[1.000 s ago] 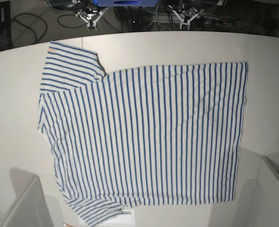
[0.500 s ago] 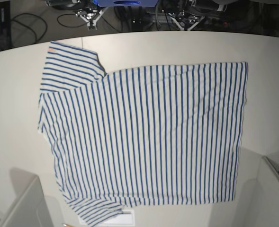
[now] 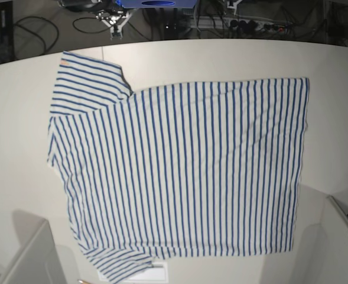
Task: Fold the T-shirt properly
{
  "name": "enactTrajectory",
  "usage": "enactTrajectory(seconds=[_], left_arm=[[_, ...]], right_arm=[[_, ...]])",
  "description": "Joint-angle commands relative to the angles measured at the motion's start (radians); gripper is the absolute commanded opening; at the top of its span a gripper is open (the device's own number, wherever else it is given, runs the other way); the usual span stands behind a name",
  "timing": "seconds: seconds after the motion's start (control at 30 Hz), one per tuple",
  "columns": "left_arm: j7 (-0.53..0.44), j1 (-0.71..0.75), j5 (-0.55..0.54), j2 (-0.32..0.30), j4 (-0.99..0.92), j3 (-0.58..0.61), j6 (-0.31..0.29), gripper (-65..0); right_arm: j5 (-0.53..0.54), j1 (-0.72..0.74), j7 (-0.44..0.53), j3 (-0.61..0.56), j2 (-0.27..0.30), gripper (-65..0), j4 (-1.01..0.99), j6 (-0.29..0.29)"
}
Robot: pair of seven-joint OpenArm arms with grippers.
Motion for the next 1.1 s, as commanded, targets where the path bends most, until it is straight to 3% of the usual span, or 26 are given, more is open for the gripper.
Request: enactTrajectory(seconds=[0.0,0.3,0.57,0.7,0.83,1.07], left_arm=[[-0.005,-0.004,-0.001,0.000,0.003,0.004,0.006,-64.7],[-0.002,0.011,-0.004,0.001,0.064,-0.004,0.006,-65.0],[-0.009,0.036,-0.004,0.001,0.073,-0.002,0.006,-65.0],[-0.011,0.148,-0.004,0.001,0.246,-0.004,0.006,-65.0],[-0.095,0.333,-0.004,-0.003,0.501,-0.004,0.006,-65.0],[-0.278,0.508,-0.004,-0.031,0.627,-0.004,0.006,-65.0]], right_arm=[[0.001,-0.031,-0.024,-0.001,0.002,-65.0,-0.002,-0.005],[0.002,-0.110,-0.027,0.001,0.011,-65.0,0.022,-0.005],[0.005,-0.288,0.041,0.004,0.052,-65.0,0.316,-0.003],[0.005,-0.354,0.042,0.004,0.052,-65.0,0.406,-0.003],[0.007,-0.449,0.044,0.005,0.054,-65.0,0.536,-0.003],[0.007,-0.647,0.042,0.013,0.077,-65.0,0.842,-0.006]])
